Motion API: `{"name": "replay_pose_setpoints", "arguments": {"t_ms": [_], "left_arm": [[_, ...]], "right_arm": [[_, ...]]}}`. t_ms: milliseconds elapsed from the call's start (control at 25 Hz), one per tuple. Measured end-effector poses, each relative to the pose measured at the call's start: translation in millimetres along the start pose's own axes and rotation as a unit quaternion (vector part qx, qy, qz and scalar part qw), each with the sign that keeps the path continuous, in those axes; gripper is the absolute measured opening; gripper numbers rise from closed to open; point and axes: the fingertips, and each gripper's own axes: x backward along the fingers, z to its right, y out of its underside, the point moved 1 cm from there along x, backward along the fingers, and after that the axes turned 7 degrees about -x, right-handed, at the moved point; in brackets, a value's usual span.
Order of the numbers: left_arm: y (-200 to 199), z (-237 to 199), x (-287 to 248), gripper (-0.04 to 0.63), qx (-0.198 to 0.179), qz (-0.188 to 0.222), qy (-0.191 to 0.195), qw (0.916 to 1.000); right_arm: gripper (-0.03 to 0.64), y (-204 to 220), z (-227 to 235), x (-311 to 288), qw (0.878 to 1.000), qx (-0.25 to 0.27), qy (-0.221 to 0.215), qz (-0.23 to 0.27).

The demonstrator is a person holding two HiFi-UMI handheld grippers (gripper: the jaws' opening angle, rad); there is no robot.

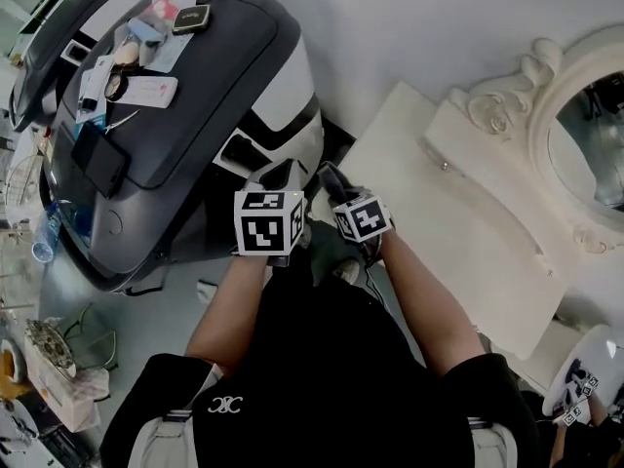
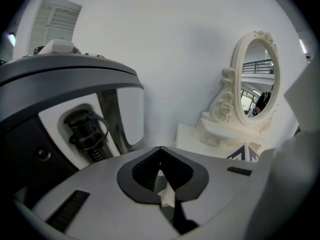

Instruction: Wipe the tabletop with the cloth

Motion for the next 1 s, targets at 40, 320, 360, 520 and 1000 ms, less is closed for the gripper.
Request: {"name": "replay_pose_setpoints", "arguments": {"t_ms": [40,320,360,520,1000], "left_arm": [[8,-4,3,0.006,0.005,-0.005,-0.008,0.9999],[43,-13,21,0.006,0.028,-0.026,-0.041,0.9984],[45,-13,22,0.006,0.028,-0.027,-0.042,0.9983],[49,-9,22,0.006,0.026,-0.028,-0.042,0.9984],[47,54,-1,0.006,-0.034,-0.047,0.021,0.9981]], "right_arm": [[0.086,2,-6,-1,1.0,-0.013,-0.008,0.0],[0.084,6,-36,-10,0.985,-0.162,-0.05,0.039],[0.084,5,-35,-9,0.981,-0.182,-0.048,0.055],[0.084,4,-28,-5,0.964,-0.237,-0.032,0.117],[0.083,39,24,35,0.934,-0.308,0.06,0.169]]}}
